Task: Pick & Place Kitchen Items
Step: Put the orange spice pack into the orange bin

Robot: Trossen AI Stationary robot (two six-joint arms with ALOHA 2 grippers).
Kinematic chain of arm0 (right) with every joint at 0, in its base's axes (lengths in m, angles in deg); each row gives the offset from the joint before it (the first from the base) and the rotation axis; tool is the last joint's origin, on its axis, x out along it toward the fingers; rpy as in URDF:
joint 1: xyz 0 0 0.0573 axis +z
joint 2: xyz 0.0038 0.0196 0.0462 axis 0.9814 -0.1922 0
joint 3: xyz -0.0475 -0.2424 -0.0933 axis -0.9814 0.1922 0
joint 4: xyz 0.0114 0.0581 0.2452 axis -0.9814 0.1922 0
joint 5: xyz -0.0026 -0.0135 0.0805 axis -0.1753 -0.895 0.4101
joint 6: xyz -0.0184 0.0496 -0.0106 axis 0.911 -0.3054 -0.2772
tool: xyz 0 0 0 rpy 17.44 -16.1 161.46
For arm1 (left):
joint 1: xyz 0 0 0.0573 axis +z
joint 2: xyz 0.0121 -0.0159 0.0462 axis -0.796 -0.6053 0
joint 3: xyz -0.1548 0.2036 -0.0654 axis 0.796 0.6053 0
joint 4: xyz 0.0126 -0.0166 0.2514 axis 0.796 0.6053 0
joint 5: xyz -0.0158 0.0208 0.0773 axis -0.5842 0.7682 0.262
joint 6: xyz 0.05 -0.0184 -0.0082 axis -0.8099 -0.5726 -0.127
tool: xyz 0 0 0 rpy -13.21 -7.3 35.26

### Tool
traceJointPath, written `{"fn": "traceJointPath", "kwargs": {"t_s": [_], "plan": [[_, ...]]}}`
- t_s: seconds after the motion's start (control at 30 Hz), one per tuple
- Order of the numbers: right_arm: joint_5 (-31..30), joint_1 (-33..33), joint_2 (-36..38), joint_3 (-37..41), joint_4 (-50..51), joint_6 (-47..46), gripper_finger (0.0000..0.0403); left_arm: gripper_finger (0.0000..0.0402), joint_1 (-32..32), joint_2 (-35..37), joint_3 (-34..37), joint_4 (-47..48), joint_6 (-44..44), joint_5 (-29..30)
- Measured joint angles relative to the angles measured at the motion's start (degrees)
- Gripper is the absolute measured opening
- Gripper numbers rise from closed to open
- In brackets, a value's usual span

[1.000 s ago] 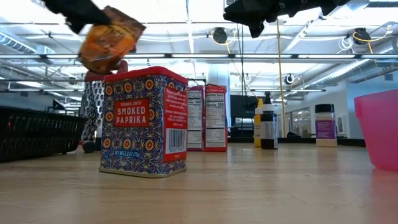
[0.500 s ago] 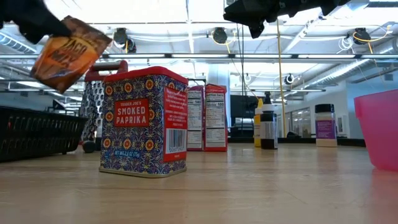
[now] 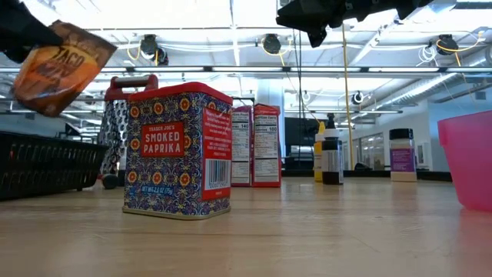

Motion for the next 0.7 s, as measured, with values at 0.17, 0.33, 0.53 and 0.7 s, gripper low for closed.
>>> {"fn": "traceJointPath", "kwargs": {"t_s": [0.17,0.33,0.53,0.7], "plan": [[0.0,0.0,0.0,0.4,0.2,0.0,0.0075,0.0,-4.0,0.0,0.0,6.7,10.2,-0.3],[0.0,0.0,0.0,0.4,0.1,0.0,0.0075,0.0,-8.0,0.0,0.0,12.4,19.1,-0.5],[0.0,0.0,0.0,0.4,0.1,0.0,0.0075,0.0,-12.3,0.0,-0.6,17.0,27.3,-2.8],[0.0,0.0,0.0,0.4,0.1,0.0,0.0075,0.0,-14.8,-0.1,-2.4,25.3,36.7,-6.1]]}}
